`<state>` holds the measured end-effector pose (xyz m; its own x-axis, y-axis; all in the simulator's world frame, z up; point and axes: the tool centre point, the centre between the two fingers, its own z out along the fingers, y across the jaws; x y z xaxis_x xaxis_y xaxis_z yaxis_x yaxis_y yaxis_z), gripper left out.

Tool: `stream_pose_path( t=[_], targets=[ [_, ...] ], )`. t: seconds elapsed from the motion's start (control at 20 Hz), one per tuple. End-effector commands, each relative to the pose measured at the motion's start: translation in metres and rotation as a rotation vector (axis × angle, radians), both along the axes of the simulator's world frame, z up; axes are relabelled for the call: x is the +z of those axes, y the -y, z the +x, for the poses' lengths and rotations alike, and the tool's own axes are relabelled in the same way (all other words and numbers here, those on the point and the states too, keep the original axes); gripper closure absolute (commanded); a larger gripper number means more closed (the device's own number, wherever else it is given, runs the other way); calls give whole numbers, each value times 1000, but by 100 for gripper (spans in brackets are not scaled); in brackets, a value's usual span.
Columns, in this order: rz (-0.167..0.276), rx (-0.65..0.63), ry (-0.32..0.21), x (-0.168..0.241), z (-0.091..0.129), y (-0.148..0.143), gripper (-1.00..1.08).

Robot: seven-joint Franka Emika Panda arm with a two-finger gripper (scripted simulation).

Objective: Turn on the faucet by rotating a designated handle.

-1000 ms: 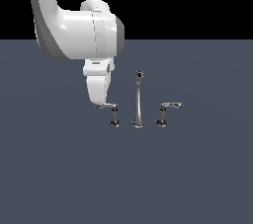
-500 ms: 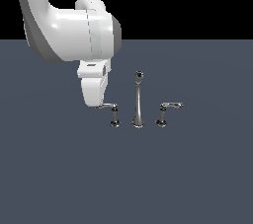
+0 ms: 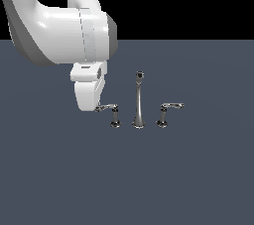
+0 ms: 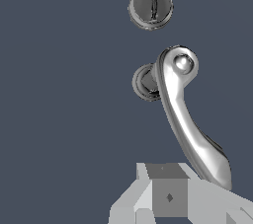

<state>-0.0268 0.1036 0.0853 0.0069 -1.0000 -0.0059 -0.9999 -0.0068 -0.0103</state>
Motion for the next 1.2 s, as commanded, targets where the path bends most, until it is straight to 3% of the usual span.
stream_pose_path(
  t=[0.0,0.55,0.65,1.15],
  targets=[
    [-3,-3,-4,0,-9,5,108],
    [-6,-5,-10,0,-46,16,108],
    [-1,9,-8,0,-43,7,108],
    [-5,-1,-10,0,-62,49,108]
  ],
)
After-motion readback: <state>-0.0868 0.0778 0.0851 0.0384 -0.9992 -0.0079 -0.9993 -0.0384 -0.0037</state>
